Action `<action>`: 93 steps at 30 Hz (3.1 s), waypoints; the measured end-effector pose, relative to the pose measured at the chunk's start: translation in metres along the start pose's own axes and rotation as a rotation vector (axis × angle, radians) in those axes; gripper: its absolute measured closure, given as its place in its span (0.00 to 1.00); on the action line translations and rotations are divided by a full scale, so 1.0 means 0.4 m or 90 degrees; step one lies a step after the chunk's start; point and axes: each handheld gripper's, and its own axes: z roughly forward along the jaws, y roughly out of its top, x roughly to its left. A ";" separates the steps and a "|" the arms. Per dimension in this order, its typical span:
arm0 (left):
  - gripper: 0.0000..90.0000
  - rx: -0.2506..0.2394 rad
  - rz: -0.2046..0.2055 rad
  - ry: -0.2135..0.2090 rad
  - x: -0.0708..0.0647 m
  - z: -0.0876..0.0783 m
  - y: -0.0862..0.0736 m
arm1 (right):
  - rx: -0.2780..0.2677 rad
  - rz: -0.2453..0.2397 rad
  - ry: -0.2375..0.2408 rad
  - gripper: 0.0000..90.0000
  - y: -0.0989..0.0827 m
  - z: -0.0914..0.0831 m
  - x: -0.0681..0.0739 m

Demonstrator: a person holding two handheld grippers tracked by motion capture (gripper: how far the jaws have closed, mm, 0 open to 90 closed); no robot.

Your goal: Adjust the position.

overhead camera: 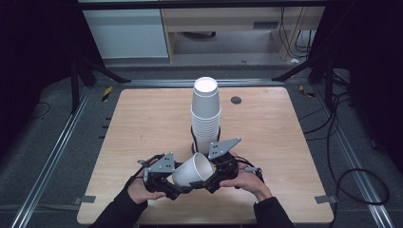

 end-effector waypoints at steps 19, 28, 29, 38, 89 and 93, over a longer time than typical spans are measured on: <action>0.16 0.035 -0.016 0.022 0.022 -0.012 -0.011 | 0.028 -0.012 -0.042 0.09 0.005 -0.040 -0.008; 0.15 0.119 0.005 0.030 0.021 0.027 -0.023 | 0.127 -0.019 -0.086 0.09 -0.013 0.008 -0.017; 0.15 0.127 0.010 0.031 0.020 0.030 -0.024 | 0.137 -0.020 -0.086 0.09 -0.013 0.016 -0.014; 0.22 0.135 0.020 0.026 0.008 0.051 -0.024 | 0.146 -0.031 -0.065 0.09 -0.005 0.052 0.002; 0.25 -0.046 -0.047 0.048 0.019 -0.023 -0.003 | -0.046 0.013 -0.033 0.05 0.018 -0.031 -0.003; 0.25 -0.051 -0.048 0.048 0.013 -0.015 0.000 | -0.054 0.012 -0.026 0.05 0.019 -0.022 0.002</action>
